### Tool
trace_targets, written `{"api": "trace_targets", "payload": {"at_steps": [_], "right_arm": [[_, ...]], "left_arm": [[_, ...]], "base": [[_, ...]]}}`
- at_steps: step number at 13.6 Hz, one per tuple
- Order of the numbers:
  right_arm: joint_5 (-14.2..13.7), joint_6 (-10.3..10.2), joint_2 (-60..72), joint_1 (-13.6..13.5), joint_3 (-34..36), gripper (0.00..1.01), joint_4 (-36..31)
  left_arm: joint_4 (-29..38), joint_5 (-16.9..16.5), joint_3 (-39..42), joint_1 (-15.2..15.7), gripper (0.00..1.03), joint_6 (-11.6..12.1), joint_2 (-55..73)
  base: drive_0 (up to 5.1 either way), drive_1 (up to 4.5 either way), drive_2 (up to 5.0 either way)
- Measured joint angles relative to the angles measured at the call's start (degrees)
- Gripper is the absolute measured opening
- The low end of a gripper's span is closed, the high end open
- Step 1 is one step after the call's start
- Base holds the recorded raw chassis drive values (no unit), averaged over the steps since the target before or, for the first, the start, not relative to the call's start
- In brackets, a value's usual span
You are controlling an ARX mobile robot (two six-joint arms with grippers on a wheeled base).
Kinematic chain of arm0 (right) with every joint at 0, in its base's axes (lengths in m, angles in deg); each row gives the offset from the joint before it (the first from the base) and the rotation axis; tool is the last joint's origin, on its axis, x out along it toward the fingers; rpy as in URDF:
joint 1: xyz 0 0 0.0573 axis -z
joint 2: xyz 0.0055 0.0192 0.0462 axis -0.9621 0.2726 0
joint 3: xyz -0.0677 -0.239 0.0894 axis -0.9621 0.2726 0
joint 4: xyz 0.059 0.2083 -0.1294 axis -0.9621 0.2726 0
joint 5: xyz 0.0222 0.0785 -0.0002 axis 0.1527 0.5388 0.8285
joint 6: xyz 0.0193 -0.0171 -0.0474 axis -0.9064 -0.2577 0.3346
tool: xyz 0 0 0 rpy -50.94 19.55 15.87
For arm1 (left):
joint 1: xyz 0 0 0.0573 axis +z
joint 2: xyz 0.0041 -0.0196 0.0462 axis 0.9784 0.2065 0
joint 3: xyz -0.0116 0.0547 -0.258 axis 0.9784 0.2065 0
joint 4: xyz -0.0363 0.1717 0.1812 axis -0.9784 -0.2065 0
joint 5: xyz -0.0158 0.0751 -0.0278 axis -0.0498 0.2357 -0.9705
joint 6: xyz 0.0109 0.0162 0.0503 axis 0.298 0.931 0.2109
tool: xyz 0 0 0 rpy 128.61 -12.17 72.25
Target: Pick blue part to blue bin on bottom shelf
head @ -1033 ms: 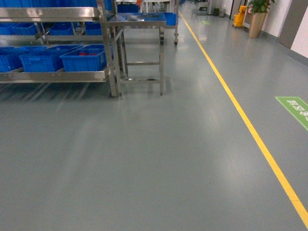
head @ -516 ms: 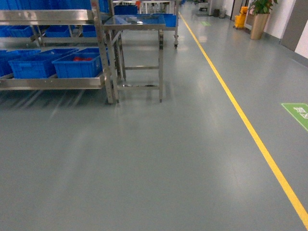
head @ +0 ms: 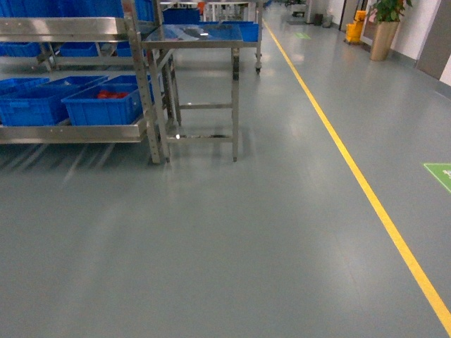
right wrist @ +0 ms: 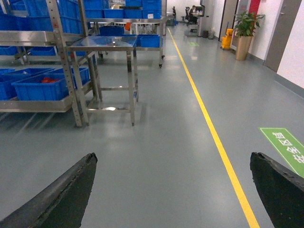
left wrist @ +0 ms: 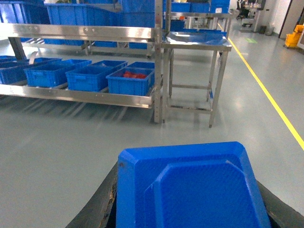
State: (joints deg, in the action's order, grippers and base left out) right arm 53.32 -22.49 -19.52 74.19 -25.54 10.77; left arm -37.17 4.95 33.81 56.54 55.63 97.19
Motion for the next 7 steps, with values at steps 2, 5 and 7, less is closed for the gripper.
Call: {"api": "trace_targets", "payload": {"at_steps": [2, 5, 7], "right_arm": [[-0.02, 0.00, 0.00, 0.00, 0.00, 0.98, 0.17], [0.00, 0.00, 0.00, 0.00, 0.00, 0.98, 0.02], [0.00, 0.00, 0.00, 0.00, 0.00, 0.98, -0.17]], "left_arm": [[0.37, -0.02, 0.00, 0.00, 0.44, 0.00, 0.00], [0.09, -0.02, 0.00, 0.00, 0.44, 0.00, -0.02], [0.11, -0.02, 0.00, 0.00, 0.44, 0.02, -0.02]], "base": [[-0.1, 4.08, -4.2], [-0.1, 3.99, -4.3], [-0.1, 4.07, -4.2]]}}
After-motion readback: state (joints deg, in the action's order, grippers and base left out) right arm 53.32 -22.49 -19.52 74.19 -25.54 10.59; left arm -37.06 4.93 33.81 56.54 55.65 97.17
